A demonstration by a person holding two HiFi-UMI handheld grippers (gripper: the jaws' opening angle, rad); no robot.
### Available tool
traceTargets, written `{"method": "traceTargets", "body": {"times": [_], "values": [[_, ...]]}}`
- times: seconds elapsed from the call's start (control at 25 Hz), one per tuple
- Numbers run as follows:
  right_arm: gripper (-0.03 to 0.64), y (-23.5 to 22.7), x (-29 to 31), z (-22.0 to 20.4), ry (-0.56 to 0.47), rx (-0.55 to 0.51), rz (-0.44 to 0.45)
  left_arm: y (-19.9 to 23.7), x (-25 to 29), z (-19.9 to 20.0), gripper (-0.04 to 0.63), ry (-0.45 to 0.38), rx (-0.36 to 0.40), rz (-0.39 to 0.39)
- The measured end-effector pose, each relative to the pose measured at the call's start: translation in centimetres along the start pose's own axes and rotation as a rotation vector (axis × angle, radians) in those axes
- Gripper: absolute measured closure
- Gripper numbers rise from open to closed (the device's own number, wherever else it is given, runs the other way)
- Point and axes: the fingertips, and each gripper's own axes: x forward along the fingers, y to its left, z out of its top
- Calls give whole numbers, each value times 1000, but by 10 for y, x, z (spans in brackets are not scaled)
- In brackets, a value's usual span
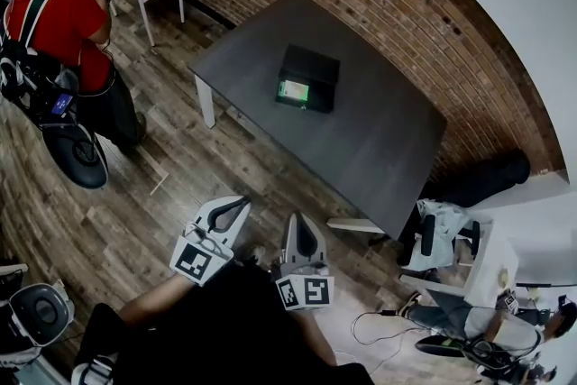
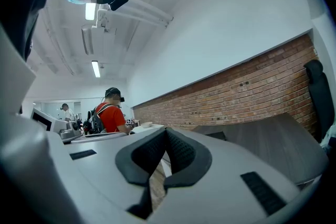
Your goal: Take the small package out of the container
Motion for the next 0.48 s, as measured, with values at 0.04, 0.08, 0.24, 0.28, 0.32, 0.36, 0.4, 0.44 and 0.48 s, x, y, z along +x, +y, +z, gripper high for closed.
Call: {"method": "traceTargets", "body": {"times": [0.04, 0.08, 0.24, 0.28, 0.32, 0.36, 0.4, 0.44, 0.48], "values": [[594, 3, 3, -1, 1, 0, 0, 4, -2, 0, 558, 1, 3, 1], [593, 7, 5, -3, 3, -1, -1, 8, -5, 0, 558, 0, 8, 1], [592, 26, 13, -13, 22, -1, -4, 24, -21, -5, 558, 7, -1, 3], [594, 31, 15, -14, 23, -1, -4, 28, -26, -6, 558, 9, -5, 3], [592, 37, 18, -15, 22, -1, -5, 34, -30, -6, 558, 8, -9, 3], [592, 42, 21, -16, 20, -3, -6, 39, -34, -5, 558, 5, -12, 2], [594, 47, 23, -16, 18, -5, -9, 44, -39, -5, 558, 2, -17, 3], [593, 53, 26, -17, 16, -9, -12, 49, -43, -5, 558, 0, -26, 4], [594, 58, 27, -19, 13, -12, -17, 53, -47, -6, 558, 0, -37, 5]]}}
